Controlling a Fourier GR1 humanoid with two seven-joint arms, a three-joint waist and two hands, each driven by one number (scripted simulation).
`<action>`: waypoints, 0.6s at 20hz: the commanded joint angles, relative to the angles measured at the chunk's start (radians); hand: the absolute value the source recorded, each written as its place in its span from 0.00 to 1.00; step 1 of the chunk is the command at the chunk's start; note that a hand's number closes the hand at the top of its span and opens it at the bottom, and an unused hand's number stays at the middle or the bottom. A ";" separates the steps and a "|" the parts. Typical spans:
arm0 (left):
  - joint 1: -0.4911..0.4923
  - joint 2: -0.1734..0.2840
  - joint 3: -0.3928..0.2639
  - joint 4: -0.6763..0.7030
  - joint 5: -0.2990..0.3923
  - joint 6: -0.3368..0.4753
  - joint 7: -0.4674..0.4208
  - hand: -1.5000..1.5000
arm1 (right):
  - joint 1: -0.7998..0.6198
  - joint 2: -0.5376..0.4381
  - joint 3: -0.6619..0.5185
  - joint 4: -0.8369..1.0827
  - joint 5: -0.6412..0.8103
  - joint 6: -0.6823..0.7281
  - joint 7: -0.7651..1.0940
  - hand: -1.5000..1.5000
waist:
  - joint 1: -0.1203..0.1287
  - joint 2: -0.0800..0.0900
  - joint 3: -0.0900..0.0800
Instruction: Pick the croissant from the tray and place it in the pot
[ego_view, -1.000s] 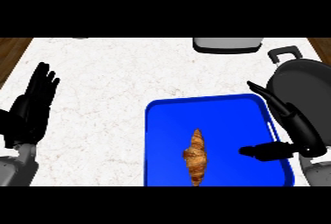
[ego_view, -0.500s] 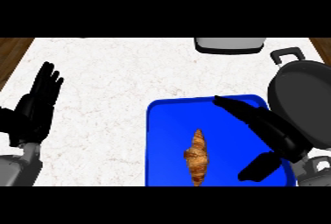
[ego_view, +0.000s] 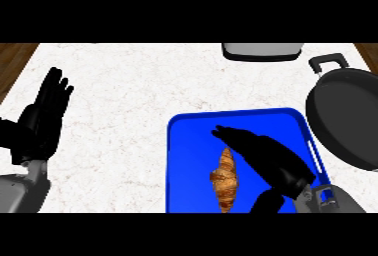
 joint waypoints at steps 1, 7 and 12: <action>0.008 -0.060 0.037 0.036 -0.028 -0.031 -0.029 0.50 | 0.032 0.075 -0.014 -0.030 0.046 0.043 0.052 0.00 | -0.003 0.001 0.001; 0.015 -0.079 0.038 0.055 -0.077 -0.051 -0.051 0.50 | 0.069 0.137 0.078 0.068 0.214 0.006 0.072 0.00 | -0.003 0.001 0.001; 0.008 -0.071 0.075 -0.049 -0.079 -0.055 0.062 0.50 | 0.098 0.146 0.068 0.186 0.315 -0.043 -0.067 0.00 | 0.001 0.001 0.001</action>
